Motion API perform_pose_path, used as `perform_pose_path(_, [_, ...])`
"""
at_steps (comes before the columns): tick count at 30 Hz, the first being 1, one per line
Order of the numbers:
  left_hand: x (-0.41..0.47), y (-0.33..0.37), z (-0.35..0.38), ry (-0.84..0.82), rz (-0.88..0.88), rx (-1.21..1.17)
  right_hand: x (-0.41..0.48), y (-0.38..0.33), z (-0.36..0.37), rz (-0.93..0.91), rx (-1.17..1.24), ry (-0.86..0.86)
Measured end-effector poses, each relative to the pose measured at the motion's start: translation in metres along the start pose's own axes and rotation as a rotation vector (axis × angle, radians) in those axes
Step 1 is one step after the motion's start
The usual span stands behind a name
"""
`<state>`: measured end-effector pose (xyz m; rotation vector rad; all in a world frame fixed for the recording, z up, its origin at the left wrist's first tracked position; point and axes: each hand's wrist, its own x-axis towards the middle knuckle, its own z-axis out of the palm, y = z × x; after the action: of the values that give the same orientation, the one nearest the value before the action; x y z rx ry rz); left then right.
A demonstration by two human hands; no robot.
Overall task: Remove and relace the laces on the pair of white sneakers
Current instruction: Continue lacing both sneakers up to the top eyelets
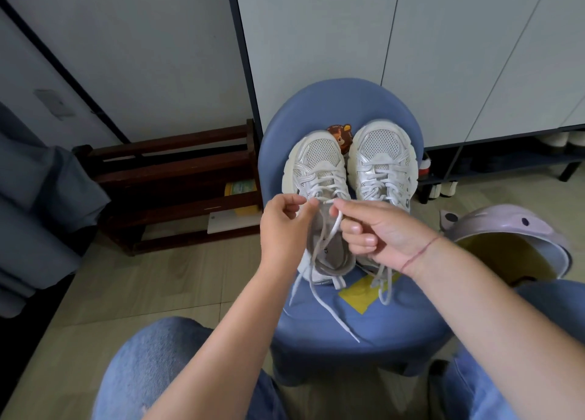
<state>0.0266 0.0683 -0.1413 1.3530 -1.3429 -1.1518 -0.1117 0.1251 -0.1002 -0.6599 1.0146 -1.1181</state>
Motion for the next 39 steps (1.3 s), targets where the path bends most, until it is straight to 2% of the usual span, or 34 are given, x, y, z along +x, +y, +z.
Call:
perform_pose_path(1, [-0.006, 0.006, 0.0, 0.007, 0.082, 0.048, -0.005, -0.007, -0.002, -0.023, -0.023, -0.022])
perform_pose_path(2, [-0.013, 0.012, 0.001, -0.059, 0.124, 0.025, -0.01, -0.013, -0.005, -0.047, -0.042, -0.025])
perform_pose_path(5, [-0.032, 0.026, 0.005, -0.435, 0.037, -0.206, -0.016, -0.025, -0.011, -0.118, -0.085, 0.02])
perform_pose_path(8, [-0.041, 0.026, 0.007, -0.577, 0.003, -0.164, -0.014, -0.03, -0.019, -0.168, -0.026, 0.116])
perform_pose_path(12, [-0.037, 0.023, 0.004, -0.527, 0.007, -0.129, -0.008, -0.031, -0.032, -0.158, 0.161, 0.248])
perform_pose_path(14, [-0.035, 0.023, 0.002, -0.51, 0.01, -0.125, -0.009, -0.026, -0.031, -0.147, 0.02, 0.206])
perform_pose_path(17, [-0.036, 0.024, 0.003, -0.511, 0.006, -0.128, -0.01, -0.014, -0.022, -0.179, -0.328, 0.159])
perform_pose_path(19, [-0.037, 0.024, 0.004, -0.518, 0.009, -0.121, -0.01, -0.011, -0.018, -0.232, -0.402, 0.185])
perform_pose_path(21, [-0.037, 0.025, 0.004, -0.522, 0.004, -0.111, -0.01, -0.015, -0.019, -0.296, -0.341, 0.246])
perform_pose_path(25, [-0.036, 0.024, 0.002, -0.536, -0.004, -0.127, -0.007, -0.033, -0.035, -0.37, 0.081, 0.408])
perform_pose_path(27, [-0.036, 0.024, 0.002, -0.534, -0.013, -0.127, -0.004, -0.035, -0.041, -0.344, 0.196, 0.412])
perform_pose_path(29, [-0.036, 0.023, 0.002, -0.527, -0.022, -0.131, -0.005, -0.029, -0.038, -0.274, 0.052, 0.319])
perform_pose_path(32, [-0.036, 0.024, 0.003, -0.512, -0.02, -0.128, -0.008, -0.011, -0.024, -0.18, -0.323, 0.158])
perform_pose_path(34, [-0.036, 0.024, 0.004, -0.504, -0.016, -0.112, -0.006, -0.005, -0.018, -0.221, -0.441, 0.185])
perform_pose_path(39, [-0.035, 0.022, 0.006, -0.52, -0.032, -0.118, -0.003, -0.014, -0.026, -0.347, -0.283, 0.355])
